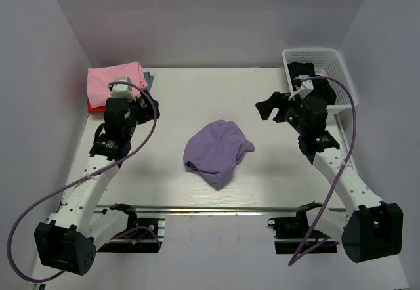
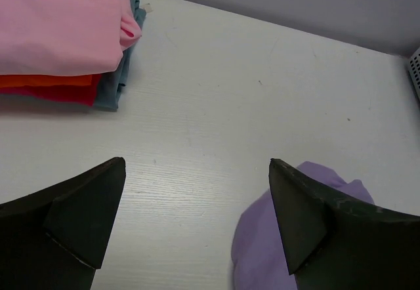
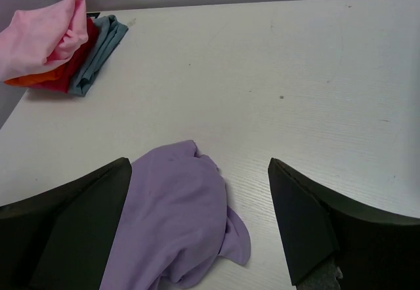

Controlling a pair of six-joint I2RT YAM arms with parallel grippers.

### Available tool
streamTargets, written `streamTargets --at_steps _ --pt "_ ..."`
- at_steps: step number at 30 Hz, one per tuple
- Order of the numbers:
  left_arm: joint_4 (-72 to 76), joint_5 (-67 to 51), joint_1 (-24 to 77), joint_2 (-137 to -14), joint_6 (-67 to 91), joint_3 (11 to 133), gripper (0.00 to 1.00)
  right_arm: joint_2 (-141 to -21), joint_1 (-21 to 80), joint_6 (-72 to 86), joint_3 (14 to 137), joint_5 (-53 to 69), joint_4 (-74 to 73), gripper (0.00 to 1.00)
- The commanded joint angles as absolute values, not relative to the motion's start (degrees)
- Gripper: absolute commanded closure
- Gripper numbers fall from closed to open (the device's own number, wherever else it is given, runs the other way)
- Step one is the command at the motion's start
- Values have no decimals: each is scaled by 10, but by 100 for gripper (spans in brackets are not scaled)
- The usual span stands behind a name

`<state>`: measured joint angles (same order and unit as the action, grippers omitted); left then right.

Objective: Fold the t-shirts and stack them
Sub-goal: Flatten out the tshirt

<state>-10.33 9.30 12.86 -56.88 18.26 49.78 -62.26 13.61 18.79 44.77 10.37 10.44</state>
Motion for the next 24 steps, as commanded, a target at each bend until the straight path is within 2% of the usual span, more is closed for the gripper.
streamTargets --at_steps 1,9,15,19,24 --pt "-94 69 127 -557 176 495 0 -627 136 177 446 100 127 10" --pt "-97 -103 139 -665 156 512 0 -670 139 159 471 150 92 10" --pt "-97 -198 145 -790 156 511 0 -753 161 144 518 274 56 10" --pt "-91 -229 164 -864 156 511 0 -836 180 124 584 298 -43 10" --pt "-114 -229 189 -911 156 529 4 -890 221 133 605 303 -53 10"
